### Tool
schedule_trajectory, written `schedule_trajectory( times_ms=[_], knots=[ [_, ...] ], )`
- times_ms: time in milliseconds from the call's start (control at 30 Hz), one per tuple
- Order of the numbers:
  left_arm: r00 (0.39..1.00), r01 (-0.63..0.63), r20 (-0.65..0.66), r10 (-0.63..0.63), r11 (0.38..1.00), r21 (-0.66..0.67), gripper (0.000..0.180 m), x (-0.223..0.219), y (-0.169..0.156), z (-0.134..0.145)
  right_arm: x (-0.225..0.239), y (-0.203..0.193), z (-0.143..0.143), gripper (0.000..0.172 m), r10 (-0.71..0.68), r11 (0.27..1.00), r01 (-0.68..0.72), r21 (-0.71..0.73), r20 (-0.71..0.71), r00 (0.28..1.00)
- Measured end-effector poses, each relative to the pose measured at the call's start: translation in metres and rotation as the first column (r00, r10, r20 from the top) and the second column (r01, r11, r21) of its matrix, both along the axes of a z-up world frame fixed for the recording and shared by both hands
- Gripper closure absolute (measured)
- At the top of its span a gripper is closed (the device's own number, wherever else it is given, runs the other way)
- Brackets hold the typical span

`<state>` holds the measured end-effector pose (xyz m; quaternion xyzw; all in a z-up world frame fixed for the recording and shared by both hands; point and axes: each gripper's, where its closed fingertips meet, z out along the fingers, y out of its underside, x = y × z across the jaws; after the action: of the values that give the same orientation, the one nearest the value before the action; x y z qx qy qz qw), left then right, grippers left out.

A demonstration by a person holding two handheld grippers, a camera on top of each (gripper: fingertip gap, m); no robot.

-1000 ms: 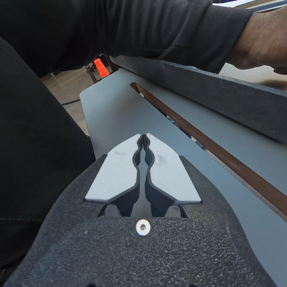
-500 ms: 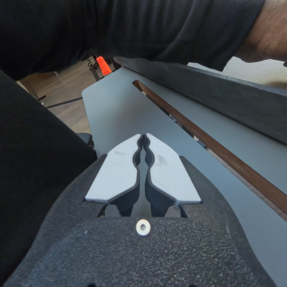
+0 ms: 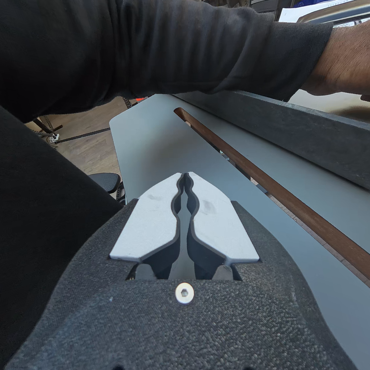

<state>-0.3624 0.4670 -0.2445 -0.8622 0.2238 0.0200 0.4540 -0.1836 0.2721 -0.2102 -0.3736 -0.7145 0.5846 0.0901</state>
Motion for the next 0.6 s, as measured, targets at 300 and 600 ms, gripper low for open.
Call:
schedule_trajectory(
  times_ms=[300,600],
  knots=[
    [0.999,0.020,0.027,-0.021,1.000,0.018,0.161,0.004,-0.001,0.002,0.001,0.001,0.001,0.172,-0.001,1.000,0.001,0.000,-0.006,1.000],
    [0.970,-0.045,0.244,-0.003,0.981,0.188,0.152,-0.006,-0.007,0.042,0.002,0.002,0.005,0.172,-0.008,1.000,0.008,-0.011,-0.035,0.999]
  ],
)
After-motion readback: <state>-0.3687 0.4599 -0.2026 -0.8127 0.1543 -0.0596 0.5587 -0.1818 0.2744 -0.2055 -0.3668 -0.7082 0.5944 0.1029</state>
